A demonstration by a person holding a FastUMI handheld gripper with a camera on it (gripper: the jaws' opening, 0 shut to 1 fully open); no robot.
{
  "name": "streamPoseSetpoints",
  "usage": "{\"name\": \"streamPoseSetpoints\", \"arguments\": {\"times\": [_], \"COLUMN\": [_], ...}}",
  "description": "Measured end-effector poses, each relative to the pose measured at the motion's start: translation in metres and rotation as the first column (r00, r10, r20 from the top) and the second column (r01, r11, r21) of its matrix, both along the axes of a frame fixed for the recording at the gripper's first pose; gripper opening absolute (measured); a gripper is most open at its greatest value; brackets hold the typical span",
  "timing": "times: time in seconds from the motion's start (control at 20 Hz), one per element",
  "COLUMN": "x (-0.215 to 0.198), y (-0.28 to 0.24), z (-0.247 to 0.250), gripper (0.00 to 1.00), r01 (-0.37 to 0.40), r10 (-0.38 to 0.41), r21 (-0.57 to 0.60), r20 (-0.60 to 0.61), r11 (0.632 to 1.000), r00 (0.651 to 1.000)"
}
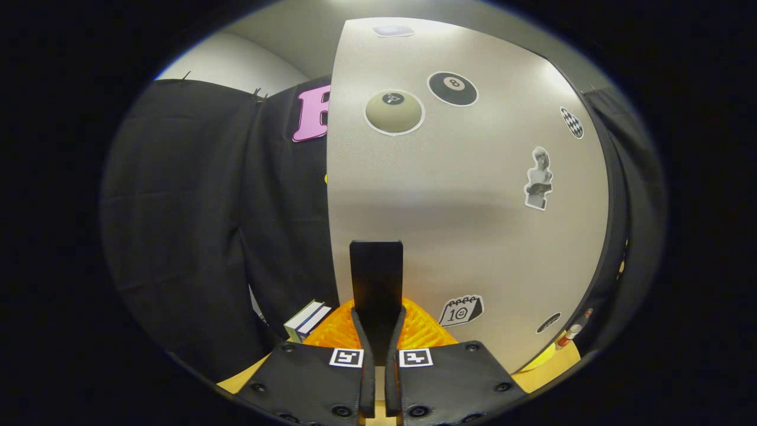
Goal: Open the shoe cabinet door, grab the shoes and put them into the shoe cabinet, then close the shoe cabinet door.
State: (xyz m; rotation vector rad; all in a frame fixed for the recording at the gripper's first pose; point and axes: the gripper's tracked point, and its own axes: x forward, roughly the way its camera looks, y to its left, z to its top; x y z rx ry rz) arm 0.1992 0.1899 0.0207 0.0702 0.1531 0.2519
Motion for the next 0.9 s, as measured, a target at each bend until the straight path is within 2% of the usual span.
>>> {"name": "streamPoseSetpoints", "arguments": {"times": [0.6, 0.9], "x": [-0.062, -0.095], "y": [-0.034, -0.066], "z": [0.005, 0.007], "gripper": [0.08, 0.08], "r01": [-0.034, -0.103], "r10": [0.035, 0.103], "r21": [-0.010, -0.004], "r20": [0.038, 0.055], "r11": [0.999, 0.995], "r00": [0.999, 0.993]}}
